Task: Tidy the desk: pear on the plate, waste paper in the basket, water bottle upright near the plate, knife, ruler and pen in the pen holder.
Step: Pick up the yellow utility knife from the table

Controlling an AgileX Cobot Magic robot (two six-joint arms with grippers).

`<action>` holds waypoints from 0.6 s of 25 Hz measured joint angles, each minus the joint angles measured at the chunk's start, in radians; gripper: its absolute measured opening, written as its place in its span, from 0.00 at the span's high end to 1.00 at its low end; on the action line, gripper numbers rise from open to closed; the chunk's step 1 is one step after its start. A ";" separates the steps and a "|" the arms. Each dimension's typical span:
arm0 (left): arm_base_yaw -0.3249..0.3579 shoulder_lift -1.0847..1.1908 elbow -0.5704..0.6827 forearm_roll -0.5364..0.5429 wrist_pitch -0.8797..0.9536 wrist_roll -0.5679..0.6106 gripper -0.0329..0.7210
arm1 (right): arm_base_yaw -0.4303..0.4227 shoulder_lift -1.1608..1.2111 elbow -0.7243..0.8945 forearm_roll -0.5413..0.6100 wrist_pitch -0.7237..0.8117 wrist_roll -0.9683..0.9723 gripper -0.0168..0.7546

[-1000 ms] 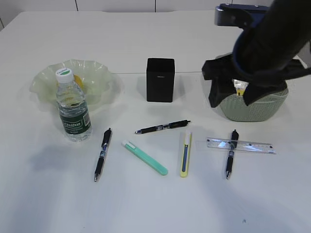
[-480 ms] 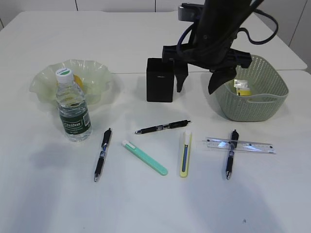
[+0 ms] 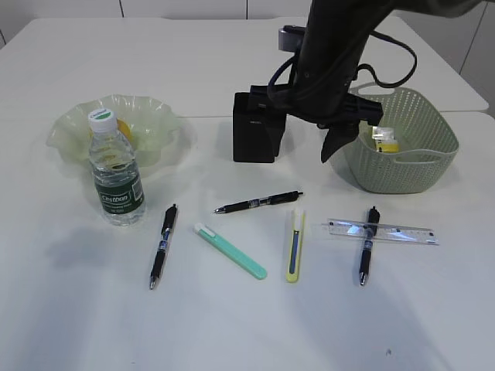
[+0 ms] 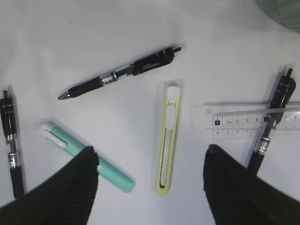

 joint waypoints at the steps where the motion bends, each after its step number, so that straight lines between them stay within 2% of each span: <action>1: 0.000 0.004 0.000 0.000 0.000 0.000 0.26 | 0.000 0.007 0.000 0.000 0.000 0.002 0.30; 15: 0.000 0.013 0.000 -0.003 -0.003 0.000 0.26 | 0.040 0.078 -0.001 0.002 0.000 0.037 0.30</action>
